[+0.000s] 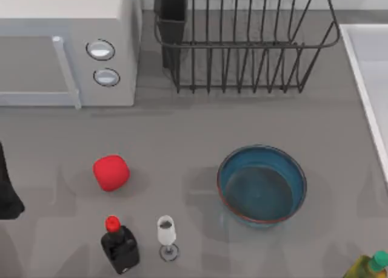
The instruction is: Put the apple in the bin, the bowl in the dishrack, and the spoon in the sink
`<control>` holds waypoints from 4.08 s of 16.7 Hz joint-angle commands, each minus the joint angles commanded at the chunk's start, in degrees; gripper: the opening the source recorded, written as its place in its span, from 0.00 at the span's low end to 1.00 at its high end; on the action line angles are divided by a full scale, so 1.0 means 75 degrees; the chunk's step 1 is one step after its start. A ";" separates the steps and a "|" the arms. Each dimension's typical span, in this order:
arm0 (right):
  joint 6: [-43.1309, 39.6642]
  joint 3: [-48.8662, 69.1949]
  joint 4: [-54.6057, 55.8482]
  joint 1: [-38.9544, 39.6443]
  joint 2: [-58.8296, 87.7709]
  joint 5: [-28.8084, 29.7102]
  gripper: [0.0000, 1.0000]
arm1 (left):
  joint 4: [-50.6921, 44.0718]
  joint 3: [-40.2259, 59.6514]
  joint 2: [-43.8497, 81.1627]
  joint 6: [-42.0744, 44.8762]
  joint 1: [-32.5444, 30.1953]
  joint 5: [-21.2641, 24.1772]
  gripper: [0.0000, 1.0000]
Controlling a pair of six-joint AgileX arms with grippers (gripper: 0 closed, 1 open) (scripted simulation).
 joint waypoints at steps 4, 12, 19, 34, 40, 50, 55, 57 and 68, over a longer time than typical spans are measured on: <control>0.0000 0.0000 0.0000 0.0000 0.0000 0.0000 1.00 | -0.0190 0.0203 0.0234 0.0121 -0.0074 -0.0003 1.00; 0.0000 0.0000 0.0000 0.0000 0.0000 0.0000 1.00 | -0.2615 0.3294 0.4295 0.1493 -0.1027 -0.0069 1.00; 0.0000 0.0000 0.0000 0.0000 0.0000 0.0000 1.00 | -0.5226 0.7190 0.9873 0.2882 -0.2155 -0.0006 1.00; 0.0000 0.0000 0.0000 0.0000 0.0000 0.0000 1.00 | -0.7862 1.0536 1.4625 0.4295 -0.3206 -0.0041 1.00; 0.0000 0.0000 0.0000 0.0000 0.0000 0.0000 1.00 | -0.6941 1.0014 1.4998 0.4316 -0.3186 -0.0038 1.00; 0.0000 0.0000 0.0000 0.0000 0.0000 0.0000 1.00 | -0.5915 0.9434 1.5470 0.4329 -0.3185 -0.0035 0.85; 0.0000 0.0000 0.0000 0.0000 0.0000 0.0000 1.00 | -0.5915 0.9434 1.5470 0.4329 -0.3185 -0.0035 0.47; 0.0000 0.0000 0.0000 0.0000 0.0000 0.0000 1.00 | -0.5915 0.9434 1.5470 0.4329 -0.3185 -0.0035 0.32; 0.0000 0.0000 0.0000 0.0000 0.0000 0.0000 1.00 | -0.5915 0.9434 1.5470 0.4329 -0.3185 -0.0035 0.00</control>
